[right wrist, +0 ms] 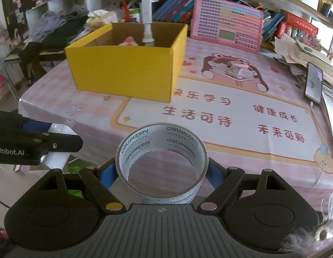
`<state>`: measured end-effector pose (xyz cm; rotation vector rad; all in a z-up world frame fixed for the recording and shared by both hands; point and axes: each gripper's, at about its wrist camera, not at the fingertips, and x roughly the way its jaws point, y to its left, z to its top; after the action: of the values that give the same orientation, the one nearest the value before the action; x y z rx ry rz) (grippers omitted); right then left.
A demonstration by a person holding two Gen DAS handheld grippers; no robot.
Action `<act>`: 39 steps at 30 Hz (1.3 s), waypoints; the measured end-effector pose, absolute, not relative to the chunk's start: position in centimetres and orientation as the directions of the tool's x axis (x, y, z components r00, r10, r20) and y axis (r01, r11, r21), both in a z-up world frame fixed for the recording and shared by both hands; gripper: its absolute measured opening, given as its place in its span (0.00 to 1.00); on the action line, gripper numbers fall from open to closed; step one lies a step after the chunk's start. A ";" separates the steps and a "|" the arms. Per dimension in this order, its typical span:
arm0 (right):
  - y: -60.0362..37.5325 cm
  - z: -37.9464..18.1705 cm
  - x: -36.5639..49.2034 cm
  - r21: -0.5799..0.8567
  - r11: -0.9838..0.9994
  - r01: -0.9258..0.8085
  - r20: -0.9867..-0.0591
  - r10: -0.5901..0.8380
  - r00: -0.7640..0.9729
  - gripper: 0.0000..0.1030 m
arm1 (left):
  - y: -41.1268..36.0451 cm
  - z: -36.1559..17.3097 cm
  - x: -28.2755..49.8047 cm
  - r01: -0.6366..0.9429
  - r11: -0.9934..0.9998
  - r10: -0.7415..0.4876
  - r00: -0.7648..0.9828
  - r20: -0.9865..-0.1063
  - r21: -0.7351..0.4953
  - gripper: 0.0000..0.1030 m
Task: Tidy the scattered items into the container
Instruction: 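Lift the tape roll and charger and carry both toward the yellow box, then lower the tape roll and charger into the box and open both tools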
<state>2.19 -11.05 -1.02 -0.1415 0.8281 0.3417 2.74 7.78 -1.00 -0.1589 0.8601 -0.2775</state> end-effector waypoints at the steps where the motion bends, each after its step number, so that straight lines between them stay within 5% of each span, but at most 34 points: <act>1: -10.7 -1.0 2.1 0.009 0.935 -0.353 -0.742 0.243 0.625 0.80 | 8.1 -1.0 2.5 0.174 0.953 -0.302 0.623 -0.722 -0.249 0.44; 25: -3.7 0.1 4.1 -0.011 0.862 -0.507 -0.714 0.348 0.607 0.80 | 14.0 0.4 2.6 0.088 0.966 -0.234 0.699 -0.676 -0.243 0.44; 39: -4.5 3.7 9.7 0.018 0.845 -0.534 -0.592 0.440 0.675 0.80 | 13.7 3.7 8.3 0.107 0.971 -0.215 0.773 -0.597 -0.212 0.44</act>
<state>9.75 -4.51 3.66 -0.1621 0.6216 0.5503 8.28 13.74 3.75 -0.1703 0.6652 -0.1754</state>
